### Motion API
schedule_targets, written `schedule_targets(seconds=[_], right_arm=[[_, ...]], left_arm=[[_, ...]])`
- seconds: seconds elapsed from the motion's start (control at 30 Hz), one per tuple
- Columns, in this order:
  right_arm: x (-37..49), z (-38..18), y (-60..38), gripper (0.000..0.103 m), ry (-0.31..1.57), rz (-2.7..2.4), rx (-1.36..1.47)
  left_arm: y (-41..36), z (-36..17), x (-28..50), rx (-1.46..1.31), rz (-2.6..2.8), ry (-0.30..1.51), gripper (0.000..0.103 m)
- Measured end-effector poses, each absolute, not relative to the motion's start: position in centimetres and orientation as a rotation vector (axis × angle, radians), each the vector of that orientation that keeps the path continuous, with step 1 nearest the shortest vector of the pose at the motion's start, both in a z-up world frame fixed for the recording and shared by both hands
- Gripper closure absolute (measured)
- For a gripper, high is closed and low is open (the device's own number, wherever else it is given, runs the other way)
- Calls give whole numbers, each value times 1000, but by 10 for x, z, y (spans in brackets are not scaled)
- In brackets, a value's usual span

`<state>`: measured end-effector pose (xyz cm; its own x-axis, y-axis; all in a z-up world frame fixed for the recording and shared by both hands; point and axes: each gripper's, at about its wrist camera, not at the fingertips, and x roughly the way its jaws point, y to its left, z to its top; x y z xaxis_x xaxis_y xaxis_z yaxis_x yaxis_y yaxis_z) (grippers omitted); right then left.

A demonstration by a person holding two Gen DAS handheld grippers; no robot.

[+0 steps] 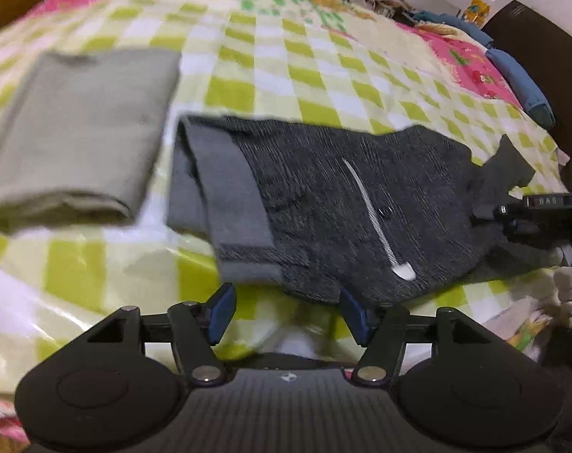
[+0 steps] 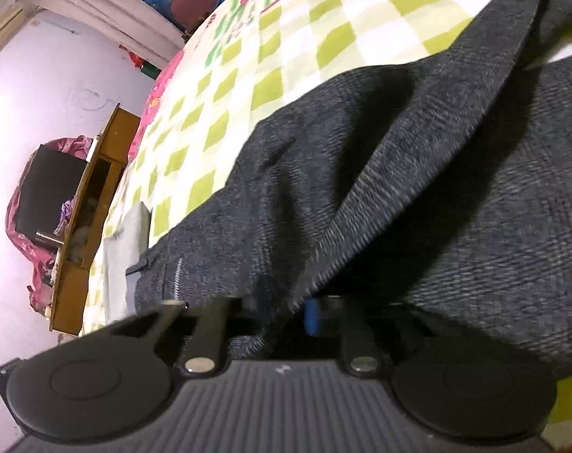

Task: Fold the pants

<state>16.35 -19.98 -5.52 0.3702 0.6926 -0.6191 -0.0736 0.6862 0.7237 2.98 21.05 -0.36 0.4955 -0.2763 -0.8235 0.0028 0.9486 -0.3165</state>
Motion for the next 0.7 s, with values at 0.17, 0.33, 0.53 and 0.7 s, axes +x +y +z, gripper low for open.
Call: schedule_targets(seconds=[0.17, 0.33, 0.53, 0.7], right_arm=[[165, -39, -203, 94, 1035, 573, 671], [160, -37, -206, 94, 1020, 592, 643], [161, -47, -210, 90, 1058, 616, 677], [172, -57, -208, 82, 1078, 570, 666]], left_arm=[[198, -16, 34, -354, -148, 1072, 30], [207, -13, 42, -452, -58, 1016, 37], [206, -10, 45, -482, -42, 991, 37], [219, -22, 50, -537, 53, 1004, 50]])
